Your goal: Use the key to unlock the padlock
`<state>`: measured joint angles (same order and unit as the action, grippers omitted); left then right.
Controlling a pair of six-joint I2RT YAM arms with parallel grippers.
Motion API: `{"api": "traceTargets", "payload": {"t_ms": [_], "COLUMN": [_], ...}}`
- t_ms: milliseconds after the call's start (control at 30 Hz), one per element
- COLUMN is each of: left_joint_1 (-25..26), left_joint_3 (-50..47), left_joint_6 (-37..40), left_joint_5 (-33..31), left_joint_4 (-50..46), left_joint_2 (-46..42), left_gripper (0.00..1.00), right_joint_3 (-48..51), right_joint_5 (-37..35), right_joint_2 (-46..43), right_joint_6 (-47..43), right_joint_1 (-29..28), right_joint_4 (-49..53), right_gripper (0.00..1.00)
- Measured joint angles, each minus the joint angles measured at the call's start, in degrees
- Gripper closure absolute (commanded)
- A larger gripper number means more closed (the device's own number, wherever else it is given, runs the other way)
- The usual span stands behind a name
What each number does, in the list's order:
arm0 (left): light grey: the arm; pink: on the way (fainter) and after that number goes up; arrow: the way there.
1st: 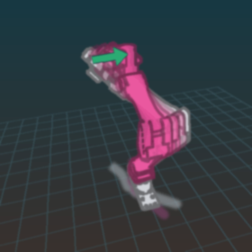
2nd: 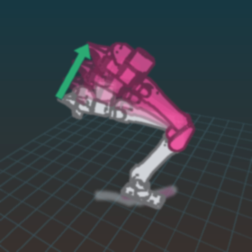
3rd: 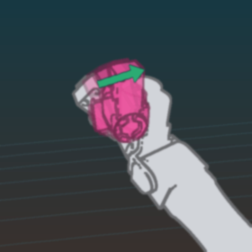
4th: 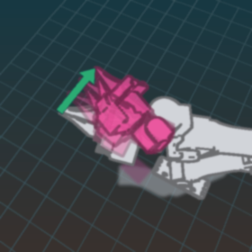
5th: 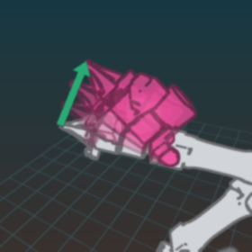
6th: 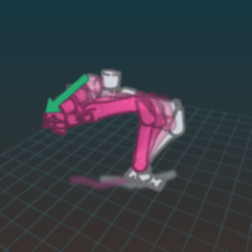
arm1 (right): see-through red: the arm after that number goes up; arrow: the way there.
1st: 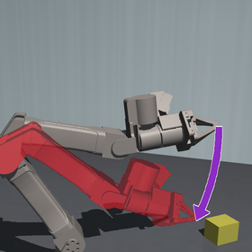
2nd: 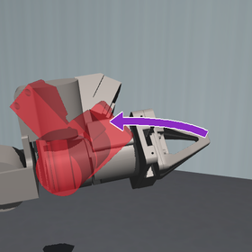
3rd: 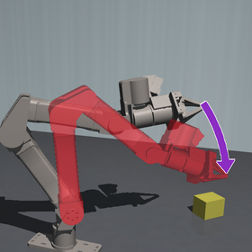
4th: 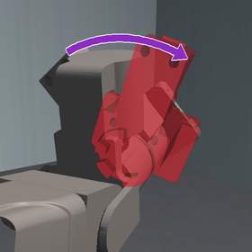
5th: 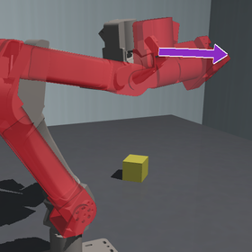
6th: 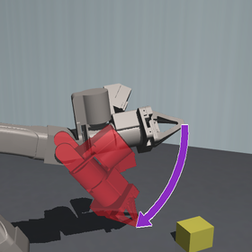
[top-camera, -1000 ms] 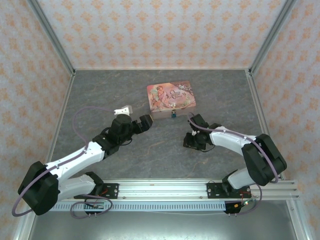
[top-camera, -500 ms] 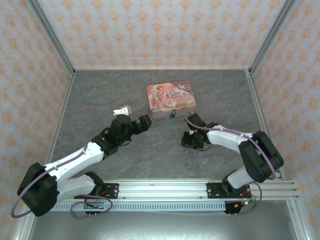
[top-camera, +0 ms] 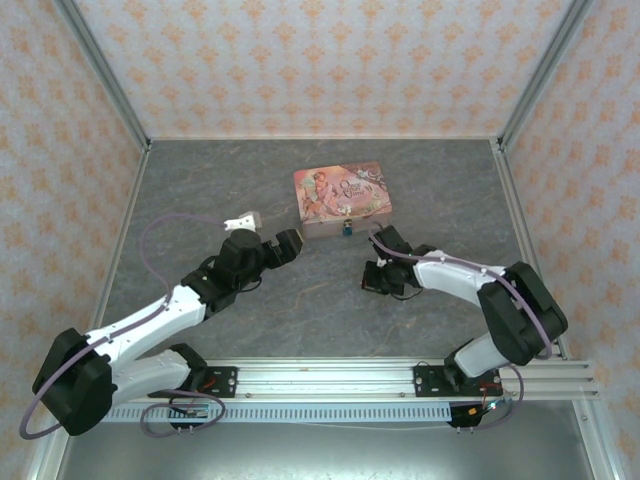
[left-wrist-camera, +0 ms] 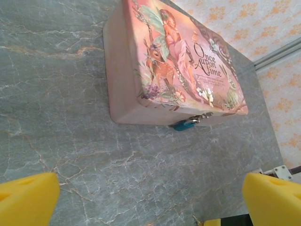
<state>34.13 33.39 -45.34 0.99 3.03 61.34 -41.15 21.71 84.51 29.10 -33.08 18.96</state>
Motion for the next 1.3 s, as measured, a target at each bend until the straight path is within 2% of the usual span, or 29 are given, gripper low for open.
{"api": "traceTargets", "payload": {"t_ms": [233, 433, 600, 733, 967, 1300], "left_joint_1": [0.00, 0.02, 0.81, 2.89, 6.29, 8.50], "left_joint_3": [0.07, 3.39, 7.43, 10.32, 14.62, 15.76], "left_joint_6": [-4.24, -8.46, -12.50, -15.37, -17.88, -21.07], "left_joint_5": [2.01, 8.15, 12.92, 15.08, 16.52, 16.61], "left_joint_4": [1.62, 5.09, 10.99, 13.62, 15.98, 19.32], "left_joint_2": [-1.88, -1.73, 0.94, 4.13, 9.70, 16.74], "left_gripper": [0.00, 0.03, 0.10, 0.18, 0.26, 0.40], "right_joint_3": [6.10, 8.31, 8.59, 8.46, 8.35, 8.35], "right_joint_5": [1.86, 2.03, 1.70, 1.70, 1.92, 3.04], "right_joint_2": [-11.87, -21.20, -26.69, -28.63, -29.03, -29.03], "right_joint_6": [6.08, 11.15, 14.34, 15.19, 15.74, 16.37], "right_joint_1": [0.00, 0.00, 0.00, 0.00, 0.00, 0.00], "right_joint_4": [-11.74, -22.86, -31.47, -34.84, -36.24, -38.27], "right_gripper": [1.00, 1.00, 1.00, 1.00, 1.00, 1.00]}}
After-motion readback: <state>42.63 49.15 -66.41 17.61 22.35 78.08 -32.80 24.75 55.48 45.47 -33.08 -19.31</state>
